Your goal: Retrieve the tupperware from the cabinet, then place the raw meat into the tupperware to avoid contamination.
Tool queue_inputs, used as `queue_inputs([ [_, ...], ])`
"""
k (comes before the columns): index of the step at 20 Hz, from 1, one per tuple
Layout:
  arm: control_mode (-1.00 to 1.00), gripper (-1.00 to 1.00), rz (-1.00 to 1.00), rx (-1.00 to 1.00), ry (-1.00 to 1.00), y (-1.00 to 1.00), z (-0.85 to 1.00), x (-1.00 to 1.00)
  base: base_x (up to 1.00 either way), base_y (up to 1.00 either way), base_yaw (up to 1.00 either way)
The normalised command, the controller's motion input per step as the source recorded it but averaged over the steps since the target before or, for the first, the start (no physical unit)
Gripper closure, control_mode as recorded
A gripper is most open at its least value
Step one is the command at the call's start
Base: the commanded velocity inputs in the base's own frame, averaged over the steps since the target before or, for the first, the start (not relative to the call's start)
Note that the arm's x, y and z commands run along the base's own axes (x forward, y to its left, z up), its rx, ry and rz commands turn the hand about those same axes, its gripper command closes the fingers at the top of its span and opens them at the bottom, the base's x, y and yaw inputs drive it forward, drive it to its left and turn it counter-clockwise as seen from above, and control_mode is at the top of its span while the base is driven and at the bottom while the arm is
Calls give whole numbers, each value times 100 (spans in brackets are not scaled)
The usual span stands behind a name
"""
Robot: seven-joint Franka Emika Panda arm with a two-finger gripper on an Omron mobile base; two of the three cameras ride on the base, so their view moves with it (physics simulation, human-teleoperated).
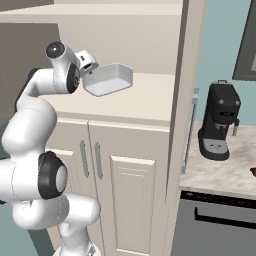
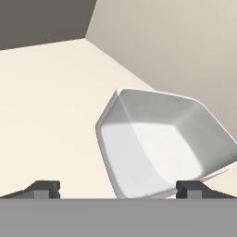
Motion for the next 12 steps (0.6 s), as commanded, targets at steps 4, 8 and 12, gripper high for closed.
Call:
queue_inputs([
  [4, -100, -100, 0, 0, 0, 0, -9, 26, 0, 0, 0],
  [8, -100, -100, 0, 0, 0, 0, -8, 26, 0, 0, 0],
  [12, -100, -100, 0, 0, 0, 0, -6, 26, 0, 0, 0],
])
